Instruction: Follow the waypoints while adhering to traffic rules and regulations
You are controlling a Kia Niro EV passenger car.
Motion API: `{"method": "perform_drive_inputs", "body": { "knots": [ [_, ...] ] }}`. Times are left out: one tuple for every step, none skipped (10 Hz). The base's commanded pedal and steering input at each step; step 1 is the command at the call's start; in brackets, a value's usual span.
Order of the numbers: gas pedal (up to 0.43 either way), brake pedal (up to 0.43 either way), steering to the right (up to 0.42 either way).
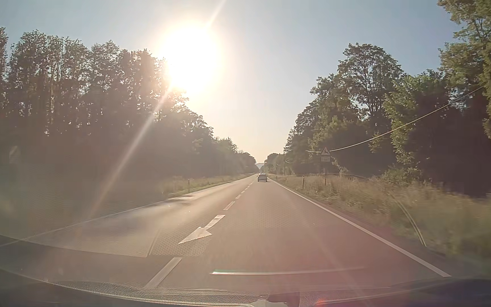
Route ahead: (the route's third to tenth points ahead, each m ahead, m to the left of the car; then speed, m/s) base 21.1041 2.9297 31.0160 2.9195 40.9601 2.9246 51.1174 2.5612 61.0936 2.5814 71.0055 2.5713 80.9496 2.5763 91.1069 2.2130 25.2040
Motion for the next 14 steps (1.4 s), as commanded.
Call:
{"method": "perform_drive_inputs", "body": {
  "knots": [
    [0.0,0.0,0.0],
    [0.0,0.0,0.0],
    [0.0,0.0,0.001],
    [0.0,0.0,0.002],
    [0.0,0.0,0.004],
    [0.0,0.0,0.004],
    [0.0,0.0,0.004],
    [0.0,0.0,0.005],
    [0.0,0.0,0.005],
    [0.0,0.0,0.005],
    [0.0,0.0,0.005],
    [0.0,0.0,0.005],
    [0.0,0.0,0.005],
    [0.0,0.0,0.005]
  ]
}}
